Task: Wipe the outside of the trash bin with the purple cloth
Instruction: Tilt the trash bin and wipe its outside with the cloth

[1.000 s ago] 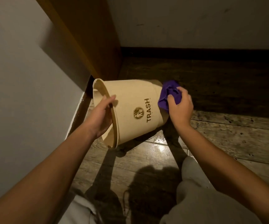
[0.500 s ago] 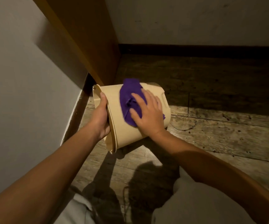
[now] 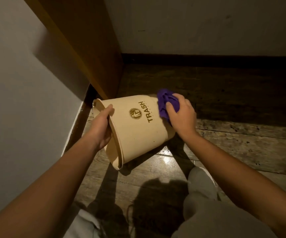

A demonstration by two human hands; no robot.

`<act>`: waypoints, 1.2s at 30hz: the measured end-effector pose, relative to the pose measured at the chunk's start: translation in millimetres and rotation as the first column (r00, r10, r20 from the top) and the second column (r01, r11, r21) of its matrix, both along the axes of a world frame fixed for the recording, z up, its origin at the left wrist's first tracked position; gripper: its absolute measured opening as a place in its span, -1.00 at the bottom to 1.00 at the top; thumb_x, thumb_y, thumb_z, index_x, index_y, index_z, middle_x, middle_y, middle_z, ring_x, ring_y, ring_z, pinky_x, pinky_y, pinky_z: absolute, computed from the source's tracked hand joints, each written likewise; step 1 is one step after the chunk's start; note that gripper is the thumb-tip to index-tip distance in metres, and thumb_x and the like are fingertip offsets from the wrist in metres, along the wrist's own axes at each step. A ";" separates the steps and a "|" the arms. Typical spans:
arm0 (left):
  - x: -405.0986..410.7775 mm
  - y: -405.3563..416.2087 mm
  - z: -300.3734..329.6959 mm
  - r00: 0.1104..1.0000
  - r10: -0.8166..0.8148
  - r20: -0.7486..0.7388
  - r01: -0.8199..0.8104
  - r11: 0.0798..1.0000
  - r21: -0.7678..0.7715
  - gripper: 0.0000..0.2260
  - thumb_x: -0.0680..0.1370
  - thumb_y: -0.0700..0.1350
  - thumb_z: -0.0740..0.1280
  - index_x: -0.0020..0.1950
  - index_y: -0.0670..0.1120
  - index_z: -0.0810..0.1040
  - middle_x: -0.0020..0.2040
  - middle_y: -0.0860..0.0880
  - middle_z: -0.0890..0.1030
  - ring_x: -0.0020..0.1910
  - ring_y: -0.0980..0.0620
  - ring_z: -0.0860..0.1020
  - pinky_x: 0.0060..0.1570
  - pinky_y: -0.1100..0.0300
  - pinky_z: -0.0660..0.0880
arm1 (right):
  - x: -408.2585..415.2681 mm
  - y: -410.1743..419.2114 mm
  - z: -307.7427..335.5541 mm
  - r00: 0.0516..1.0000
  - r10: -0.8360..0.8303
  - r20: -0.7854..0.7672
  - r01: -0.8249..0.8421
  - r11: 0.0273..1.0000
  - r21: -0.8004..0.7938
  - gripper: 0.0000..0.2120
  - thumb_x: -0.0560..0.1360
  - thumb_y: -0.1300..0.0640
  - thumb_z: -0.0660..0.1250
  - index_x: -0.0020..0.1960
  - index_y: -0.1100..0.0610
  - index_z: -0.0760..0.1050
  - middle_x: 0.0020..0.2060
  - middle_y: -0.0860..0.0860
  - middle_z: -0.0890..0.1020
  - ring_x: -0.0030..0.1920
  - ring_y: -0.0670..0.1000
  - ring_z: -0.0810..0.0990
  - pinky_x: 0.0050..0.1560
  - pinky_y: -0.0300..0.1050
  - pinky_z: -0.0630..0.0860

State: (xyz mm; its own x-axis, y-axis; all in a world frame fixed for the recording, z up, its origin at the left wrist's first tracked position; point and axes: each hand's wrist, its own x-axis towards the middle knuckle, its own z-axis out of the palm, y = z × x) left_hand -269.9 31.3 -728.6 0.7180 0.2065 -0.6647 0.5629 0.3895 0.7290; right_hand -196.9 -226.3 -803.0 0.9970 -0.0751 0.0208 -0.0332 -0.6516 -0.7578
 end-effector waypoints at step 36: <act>-5.5 -18.1 28.6 0.994 -0.002 0.107 0.023 0.980 -0.196 -0.59 0.68 0.12 0.26 0.42 -0.09 0.55 0.23 -0.23 0.70 0.09 -0.17 0.72 0.00 -0.07 0.69 | -50.2 87.1 71.4 0.925 0.296 0.237 -0.339 0.926 0.167 -0.58 0.60 -0.13 0.31 0.42 -0.02 0.43 0.32 0.02 0.55 0.36 0.02 0.46 0.39 -0.02 0.39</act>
State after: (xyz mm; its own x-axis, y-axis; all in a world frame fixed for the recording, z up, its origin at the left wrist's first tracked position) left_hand -275.5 13.3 -700.0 0.7883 0.0695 -0.6113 0.4923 0.5246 0.6946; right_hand -247.1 -139.2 -731.6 0.9444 0.2211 0.2433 0.3188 -0.4347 -0.8423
